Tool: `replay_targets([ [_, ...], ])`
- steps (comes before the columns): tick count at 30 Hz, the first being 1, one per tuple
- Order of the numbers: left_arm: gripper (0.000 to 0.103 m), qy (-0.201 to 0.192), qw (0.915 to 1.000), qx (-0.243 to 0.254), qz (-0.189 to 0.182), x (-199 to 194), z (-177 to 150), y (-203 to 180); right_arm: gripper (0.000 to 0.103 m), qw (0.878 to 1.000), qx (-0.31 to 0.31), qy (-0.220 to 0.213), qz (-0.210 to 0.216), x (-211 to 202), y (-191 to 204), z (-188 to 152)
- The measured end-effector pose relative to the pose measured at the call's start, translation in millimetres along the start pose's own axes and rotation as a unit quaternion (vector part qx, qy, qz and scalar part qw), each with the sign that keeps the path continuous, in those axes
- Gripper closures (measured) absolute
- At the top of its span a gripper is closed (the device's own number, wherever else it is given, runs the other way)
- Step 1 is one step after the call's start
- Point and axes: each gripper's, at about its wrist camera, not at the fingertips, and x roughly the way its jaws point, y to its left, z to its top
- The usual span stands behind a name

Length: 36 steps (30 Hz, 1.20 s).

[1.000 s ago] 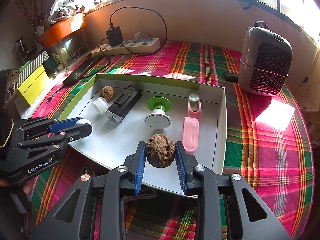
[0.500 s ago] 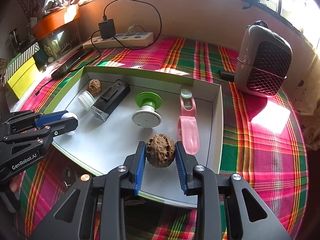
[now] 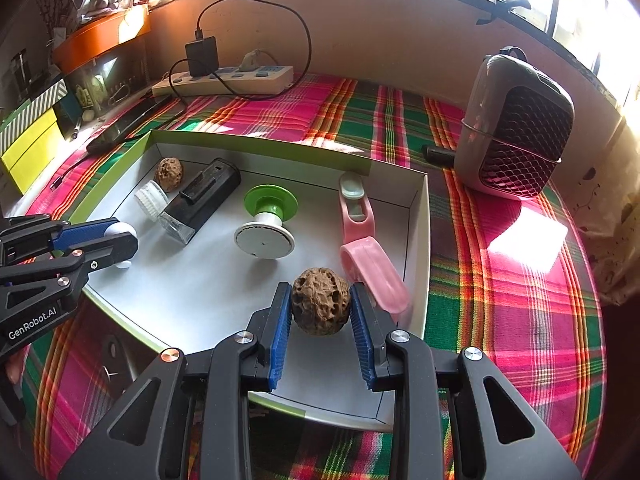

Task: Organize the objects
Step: 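Open the left gripper to set the white object down while the right releases the walnut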

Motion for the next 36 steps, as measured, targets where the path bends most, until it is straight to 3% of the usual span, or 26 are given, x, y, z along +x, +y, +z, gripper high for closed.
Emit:
replay_targets([
  [23,0.082,0.000,1.0000,0.000,0.001,0,0,-2,0.072,1.000,0.007,-0.003,-0.005,-2,1,-2],
  [36,0.075,-0.010,0.9999,-0.002,-0.011,-11,-2,-1,0.064,1.000,0.021,-0.012,0.003,-8,0,-3],
])
